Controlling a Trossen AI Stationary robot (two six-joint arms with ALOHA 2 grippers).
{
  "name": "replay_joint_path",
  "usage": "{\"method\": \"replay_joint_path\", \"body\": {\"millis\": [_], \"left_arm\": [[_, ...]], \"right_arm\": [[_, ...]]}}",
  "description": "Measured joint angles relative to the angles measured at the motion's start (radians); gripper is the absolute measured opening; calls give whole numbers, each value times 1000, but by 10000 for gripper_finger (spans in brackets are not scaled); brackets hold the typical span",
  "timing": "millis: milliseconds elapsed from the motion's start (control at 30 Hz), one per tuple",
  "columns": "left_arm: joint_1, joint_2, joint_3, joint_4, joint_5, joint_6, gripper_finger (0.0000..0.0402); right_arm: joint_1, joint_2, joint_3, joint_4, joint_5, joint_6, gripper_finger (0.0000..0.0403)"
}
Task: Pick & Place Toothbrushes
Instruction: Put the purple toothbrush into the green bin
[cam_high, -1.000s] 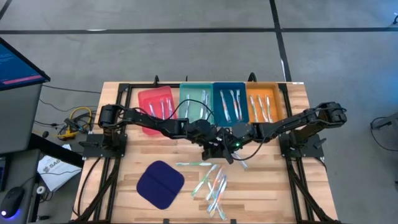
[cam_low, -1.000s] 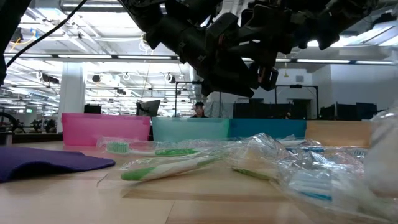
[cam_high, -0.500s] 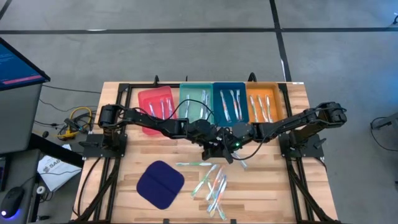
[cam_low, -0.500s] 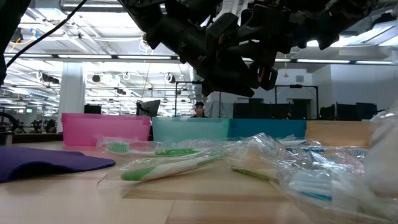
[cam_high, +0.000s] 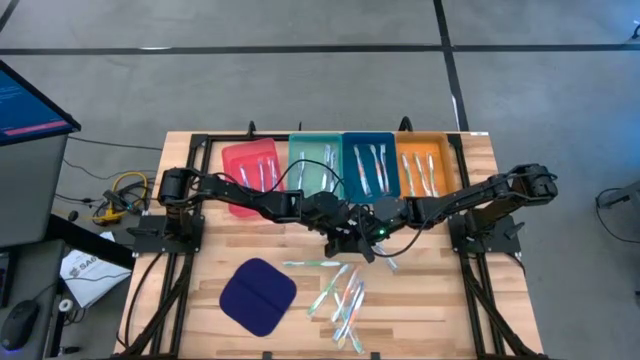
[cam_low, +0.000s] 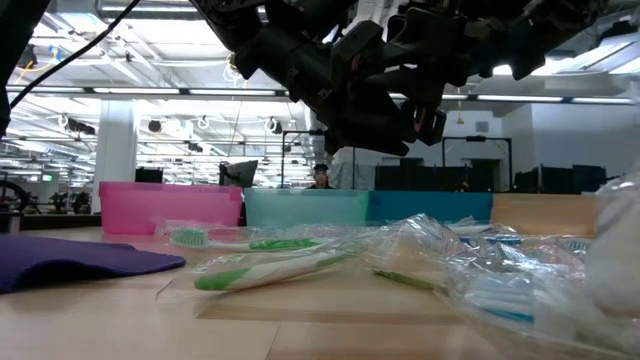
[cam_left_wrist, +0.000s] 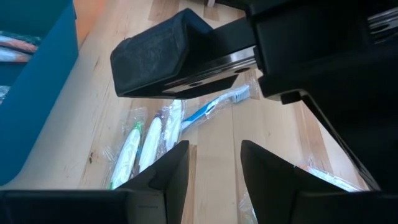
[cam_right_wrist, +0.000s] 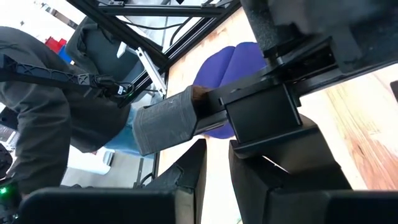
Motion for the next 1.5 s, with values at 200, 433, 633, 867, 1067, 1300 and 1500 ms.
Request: {"method": "replay_joint_path", "body": {"millis": [200, 433, 633, 867, 1067, 1300, 1500], "left_arm": [[0, 0, 0, 1, 0, 0, 140], [0, 0, 0, 2, 0, 0, 140], [0, 0, 0, 2, 0, 0, 140], [-3, 0, 0, 7, 7, -28, 140], [1, 0, 0, -12, 169, -205, 140], [0, -117, -100, -150, 181, -94, 140], [18, -358, -256, -120, 54, -70, 140]], "right_arm": [[0, 0, 0, 0, 0, 10, 64], [0, 0, 0, -3, 0, 19, 64], [0, 0, 0, -4, 0, 20, 64], [-1, 0, 0, -7, -20, 21, 64], [-7, -5, 0, -23, -98, 39, 64], [58, -147, -2, -261, -6, -86, 60], [69, -230, 0, -376, 142, -168, 59]]}}
